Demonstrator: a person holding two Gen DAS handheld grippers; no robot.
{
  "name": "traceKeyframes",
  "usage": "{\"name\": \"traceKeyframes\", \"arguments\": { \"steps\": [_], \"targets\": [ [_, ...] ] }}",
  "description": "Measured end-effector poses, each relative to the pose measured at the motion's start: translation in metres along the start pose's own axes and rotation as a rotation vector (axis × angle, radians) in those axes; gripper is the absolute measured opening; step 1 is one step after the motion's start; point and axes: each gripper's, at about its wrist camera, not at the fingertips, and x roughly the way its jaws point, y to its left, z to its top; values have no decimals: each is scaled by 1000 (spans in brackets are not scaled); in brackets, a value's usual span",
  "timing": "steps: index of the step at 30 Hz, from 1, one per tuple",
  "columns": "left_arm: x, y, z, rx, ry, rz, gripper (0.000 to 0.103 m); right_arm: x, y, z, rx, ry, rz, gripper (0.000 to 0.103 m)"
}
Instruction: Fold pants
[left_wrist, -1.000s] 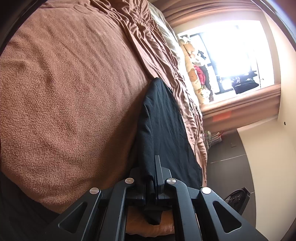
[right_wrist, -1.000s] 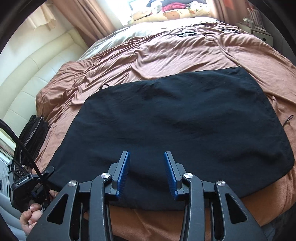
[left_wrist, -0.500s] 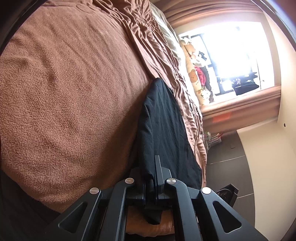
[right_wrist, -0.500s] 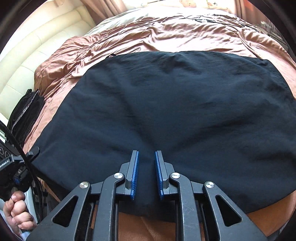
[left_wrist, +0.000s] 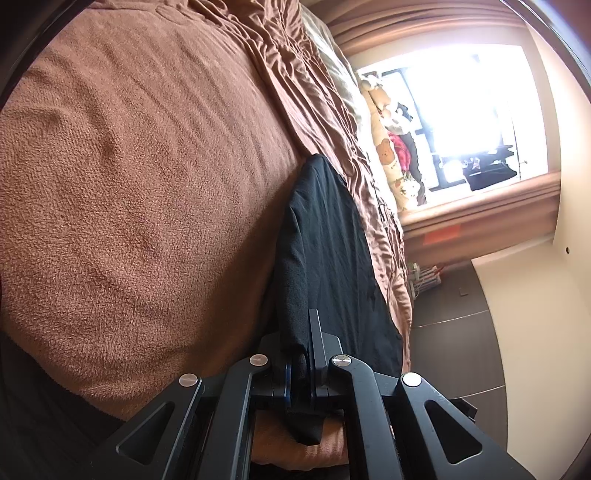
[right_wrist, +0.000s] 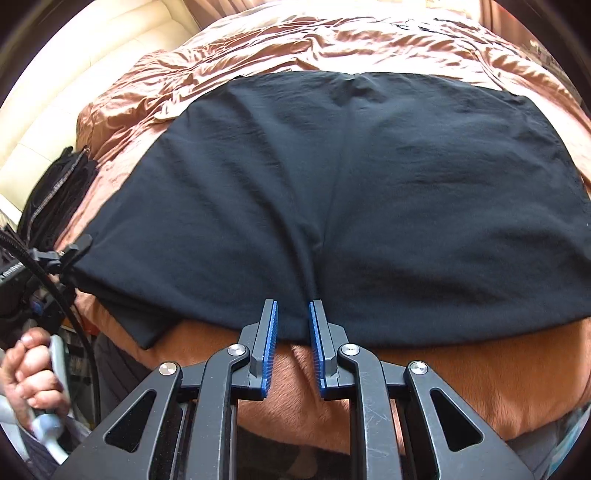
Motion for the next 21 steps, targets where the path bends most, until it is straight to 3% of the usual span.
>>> {"name": "traceKeyframes", "arguments": {
  "steps": [7, 21],
  "targets": [
    [-5, 3, -3, -8, -4, 1, 6, -8, 3, 16, -2, -46, -1, 15],
    [0, 12, -8, -68, -3, 42, 6, 36, -10, 56, 66, -26, 2, 14]
  ]
}}
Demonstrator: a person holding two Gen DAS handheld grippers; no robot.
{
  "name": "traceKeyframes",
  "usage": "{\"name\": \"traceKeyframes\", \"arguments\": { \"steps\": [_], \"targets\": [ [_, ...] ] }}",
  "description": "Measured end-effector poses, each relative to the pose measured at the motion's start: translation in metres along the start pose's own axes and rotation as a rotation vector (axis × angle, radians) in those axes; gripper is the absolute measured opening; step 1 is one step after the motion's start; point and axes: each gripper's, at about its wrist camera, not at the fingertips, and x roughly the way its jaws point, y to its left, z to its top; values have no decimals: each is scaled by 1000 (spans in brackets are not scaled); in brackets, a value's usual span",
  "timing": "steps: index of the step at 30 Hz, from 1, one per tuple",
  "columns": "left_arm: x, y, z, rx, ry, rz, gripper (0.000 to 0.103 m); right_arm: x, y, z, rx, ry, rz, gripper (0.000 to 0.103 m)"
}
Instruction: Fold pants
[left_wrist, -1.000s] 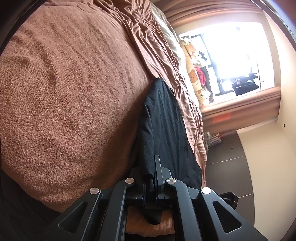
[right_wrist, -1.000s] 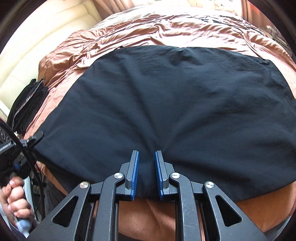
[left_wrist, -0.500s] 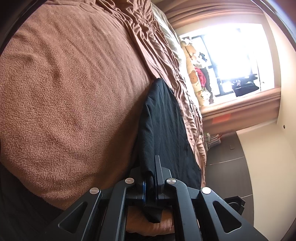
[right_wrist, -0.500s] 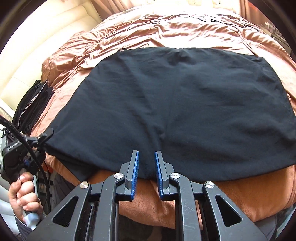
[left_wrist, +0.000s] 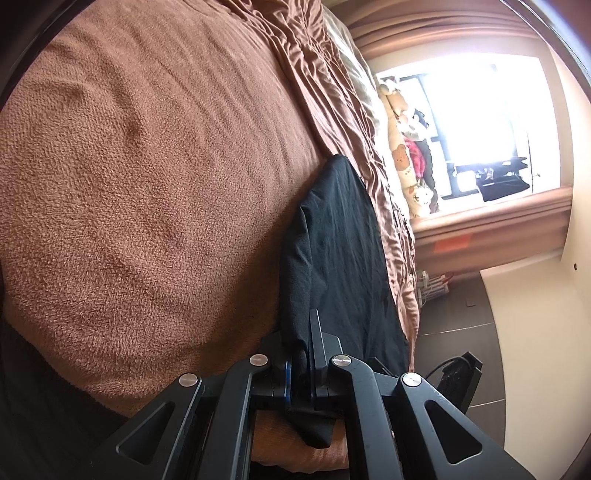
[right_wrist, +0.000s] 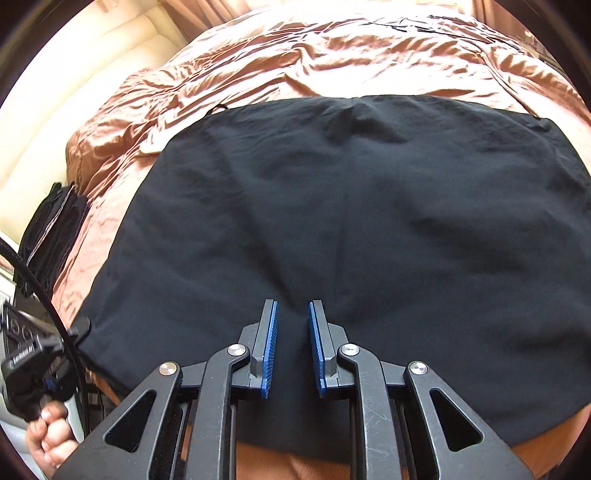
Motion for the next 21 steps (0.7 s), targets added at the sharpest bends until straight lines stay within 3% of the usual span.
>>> {"name": "traceKeyframes", "arguments": {
  "steps": [9, 21],
  "targets": [
    [4, 7, -5, -65, -2, 51, 6, 26, -15, 41, 41, 5, 3, 14],
    [21, -6, 2, -78, -5, 89, 6, 57, -19, 107, 73, 1, -40, 14]
  ]
}}
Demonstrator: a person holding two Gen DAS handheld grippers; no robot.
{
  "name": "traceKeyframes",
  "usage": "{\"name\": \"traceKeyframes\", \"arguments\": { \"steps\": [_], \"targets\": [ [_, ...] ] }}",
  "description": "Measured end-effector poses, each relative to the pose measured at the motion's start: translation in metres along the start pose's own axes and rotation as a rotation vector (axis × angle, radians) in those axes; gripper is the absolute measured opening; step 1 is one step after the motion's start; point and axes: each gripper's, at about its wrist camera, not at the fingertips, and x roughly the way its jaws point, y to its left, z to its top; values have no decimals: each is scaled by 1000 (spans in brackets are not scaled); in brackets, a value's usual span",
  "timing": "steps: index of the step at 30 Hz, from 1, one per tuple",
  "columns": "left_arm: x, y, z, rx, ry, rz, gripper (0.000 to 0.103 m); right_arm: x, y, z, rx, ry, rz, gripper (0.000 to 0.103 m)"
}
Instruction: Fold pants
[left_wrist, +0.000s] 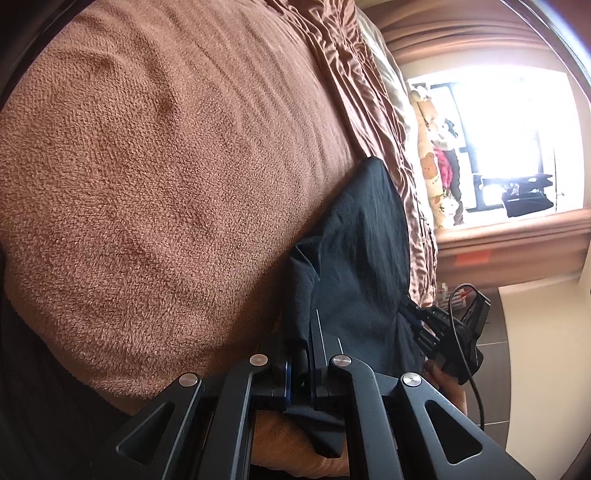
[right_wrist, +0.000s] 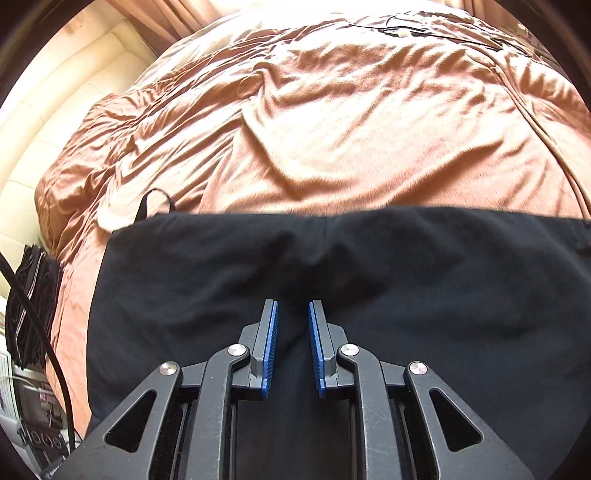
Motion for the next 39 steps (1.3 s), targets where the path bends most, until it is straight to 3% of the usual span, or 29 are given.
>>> {"name": "traceKeyframes", "arguments": {
  "steps": [6, 10, 20, 30, 39],
  "targets": [
    [3, 2, 6, -2, 2, -5, 6, 18, 3, 25, -8, -1, -25, 9],
    [3, 6, 7, -2, 0, -8, 6, 19, 5, 24, -21, 2, -30, 7],
    [-2, -1, 8, 15, -3, -42, 6, -16, 1, -33, -34, 39, 38, 7],
    [-10, -39, 6, 103, -24, -76, 6, -53, -9, -101, -21, 32, 102, 7],
    [-14, -75, -3, 182, -42, -97, 5, -76, -24, -134, -5, 16, 157, 7]
  ]
}}
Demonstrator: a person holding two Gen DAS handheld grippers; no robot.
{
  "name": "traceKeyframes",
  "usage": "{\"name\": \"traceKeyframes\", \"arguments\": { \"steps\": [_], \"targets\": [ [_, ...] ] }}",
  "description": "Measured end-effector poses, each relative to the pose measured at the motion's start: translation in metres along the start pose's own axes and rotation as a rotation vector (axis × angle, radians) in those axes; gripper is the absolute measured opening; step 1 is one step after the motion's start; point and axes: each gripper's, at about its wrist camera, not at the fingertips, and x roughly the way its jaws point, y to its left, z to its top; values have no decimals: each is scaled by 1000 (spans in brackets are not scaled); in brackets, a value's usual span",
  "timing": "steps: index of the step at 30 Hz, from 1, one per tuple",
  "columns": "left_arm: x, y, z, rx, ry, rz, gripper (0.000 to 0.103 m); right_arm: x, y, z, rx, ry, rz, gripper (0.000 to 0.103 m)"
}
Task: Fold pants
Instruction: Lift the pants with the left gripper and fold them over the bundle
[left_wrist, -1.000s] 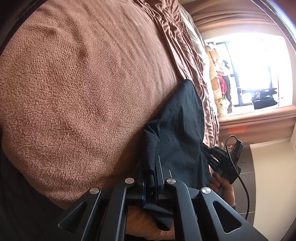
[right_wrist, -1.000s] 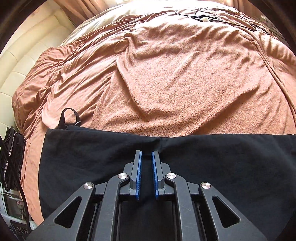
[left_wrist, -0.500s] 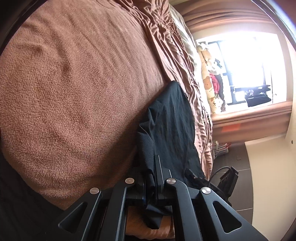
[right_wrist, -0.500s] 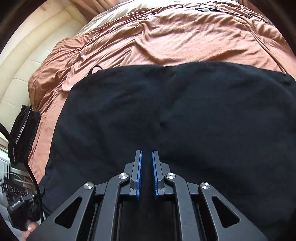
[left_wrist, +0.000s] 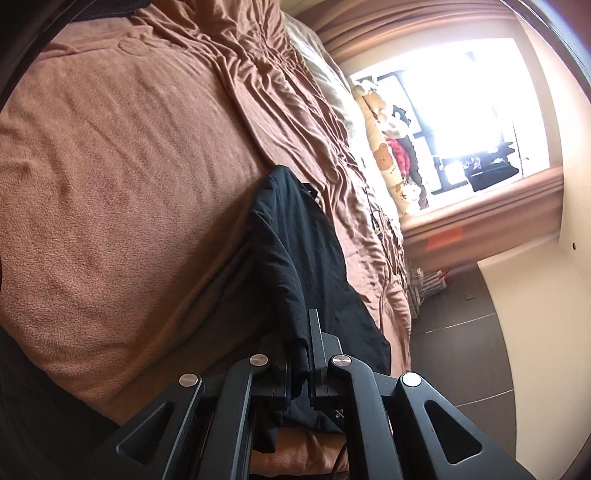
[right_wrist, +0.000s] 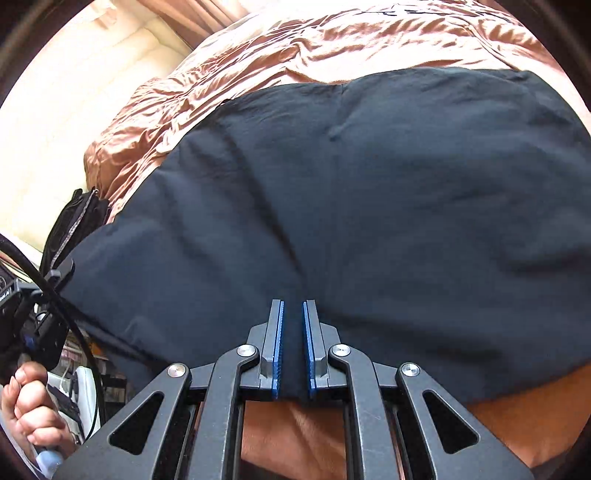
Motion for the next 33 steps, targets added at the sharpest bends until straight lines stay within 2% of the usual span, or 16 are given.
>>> {"name": "traceKeyframes", "arguments": {
  "steps": [5, 17, 26, 33],
  "targets": [
    [-1, -23, -1, 45, -10, -9, 5, -18, -12, -8, 20, -19, 41, 7],
    [11, -87, -3, 172, -8, -46, 5, -105, -65, -20, 84, -183, 62, 7],
    [35, -147, -18, 288, 31, -86, 5, -148, -98, -50, 169, -266, 66, 7],
    [68, -189, -40, 362, 85, -102, 5, -165, -111, -70, 214, -300, 72, 7]
  ]
}}
